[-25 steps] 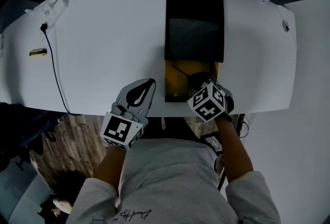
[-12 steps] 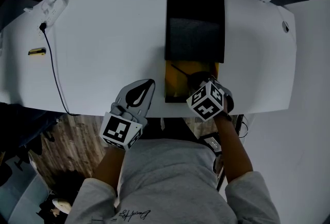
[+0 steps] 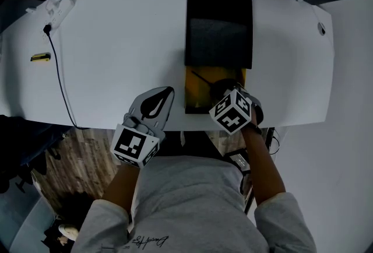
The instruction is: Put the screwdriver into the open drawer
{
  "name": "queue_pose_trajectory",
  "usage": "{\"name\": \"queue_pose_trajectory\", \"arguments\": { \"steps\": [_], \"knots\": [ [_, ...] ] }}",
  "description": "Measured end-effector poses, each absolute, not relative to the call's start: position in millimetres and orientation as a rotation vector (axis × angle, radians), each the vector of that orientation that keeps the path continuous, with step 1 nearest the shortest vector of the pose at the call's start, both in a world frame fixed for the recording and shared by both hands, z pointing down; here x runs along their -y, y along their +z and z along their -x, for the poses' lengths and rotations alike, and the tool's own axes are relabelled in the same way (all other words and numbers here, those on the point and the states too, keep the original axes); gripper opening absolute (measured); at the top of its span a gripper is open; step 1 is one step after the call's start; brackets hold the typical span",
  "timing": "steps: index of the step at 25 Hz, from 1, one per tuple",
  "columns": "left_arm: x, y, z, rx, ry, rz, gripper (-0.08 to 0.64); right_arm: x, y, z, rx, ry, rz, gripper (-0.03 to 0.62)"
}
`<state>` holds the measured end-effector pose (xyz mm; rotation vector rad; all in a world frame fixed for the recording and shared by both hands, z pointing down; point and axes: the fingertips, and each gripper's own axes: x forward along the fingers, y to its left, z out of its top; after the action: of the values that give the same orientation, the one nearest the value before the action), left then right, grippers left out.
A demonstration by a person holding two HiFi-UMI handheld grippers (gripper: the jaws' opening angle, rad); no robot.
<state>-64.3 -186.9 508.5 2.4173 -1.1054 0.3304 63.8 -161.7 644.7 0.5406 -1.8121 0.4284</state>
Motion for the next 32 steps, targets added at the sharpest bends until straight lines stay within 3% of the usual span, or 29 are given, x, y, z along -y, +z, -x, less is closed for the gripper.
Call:
{"name": "queue_pose_trajectory", "arguments": {
  "steps": [16,27,32],
  "knots": [
    [178,495,61,1.109,0.35,-2.439,0.0,163,615,-61,1.931,0.491,-0.629,0.105],
    [170,475,52,1.11,0.352,-2.479,0.0,166,557,-64,2.089,0.51,-0.81,0.015],
    [166,462,48,1.112,0.335,-2.505,0.0,162,527,-61,2.182,0.507,-0.88,0.014]
  ]
}}
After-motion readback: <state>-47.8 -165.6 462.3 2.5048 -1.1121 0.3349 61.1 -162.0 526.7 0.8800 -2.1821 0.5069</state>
